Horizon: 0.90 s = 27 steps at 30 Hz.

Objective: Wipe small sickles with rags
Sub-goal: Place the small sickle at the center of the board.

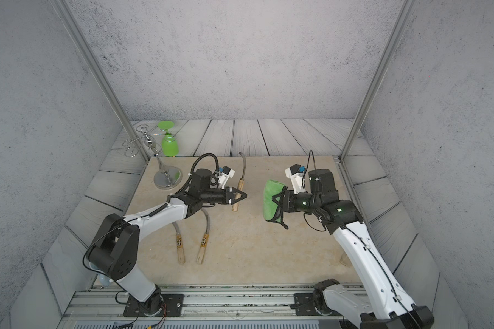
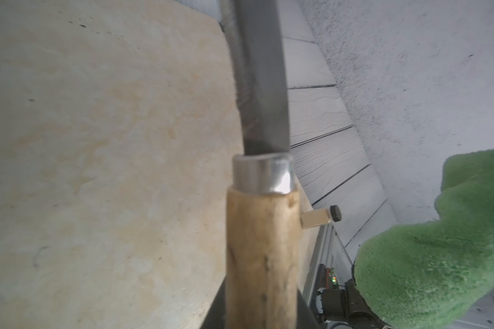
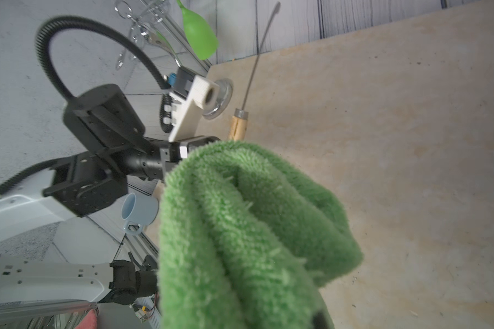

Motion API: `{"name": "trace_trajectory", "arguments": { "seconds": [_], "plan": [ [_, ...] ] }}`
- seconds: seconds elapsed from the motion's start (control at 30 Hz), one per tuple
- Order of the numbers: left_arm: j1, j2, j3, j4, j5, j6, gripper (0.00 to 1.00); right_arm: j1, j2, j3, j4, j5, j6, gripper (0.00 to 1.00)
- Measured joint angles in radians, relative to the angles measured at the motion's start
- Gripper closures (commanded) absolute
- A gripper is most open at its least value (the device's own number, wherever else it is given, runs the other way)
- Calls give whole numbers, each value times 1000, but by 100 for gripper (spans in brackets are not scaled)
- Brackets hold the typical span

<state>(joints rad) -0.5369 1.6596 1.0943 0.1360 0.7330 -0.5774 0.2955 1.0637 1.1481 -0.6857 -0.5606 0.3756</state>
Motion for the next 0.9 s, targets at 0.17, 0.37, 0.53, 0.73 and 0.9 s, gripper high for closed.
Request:
{"name": "trace_trajectory", "arguments": {
  "seconds": [0.17,0.37,0.53,0.73,0.9],
  "plan": [
    [0,1,5,-171,-120,87,100,-29,13,-66,2,20,-3,82],
    [-20,22,27,-314,-279,160,100,-64,35,-112,10,22,-3,82],
    [-33,75,71,-364,-362,188,100,-87,72,-146,24,21,-3,81],
    [-34,180,172,-431,-427,212,100,-111,121,-193,58,9,-3,82],
    [-34,265,266,-471,-457,231,100,-122,172,-222,80,-10,-2,81]
  ]
}}
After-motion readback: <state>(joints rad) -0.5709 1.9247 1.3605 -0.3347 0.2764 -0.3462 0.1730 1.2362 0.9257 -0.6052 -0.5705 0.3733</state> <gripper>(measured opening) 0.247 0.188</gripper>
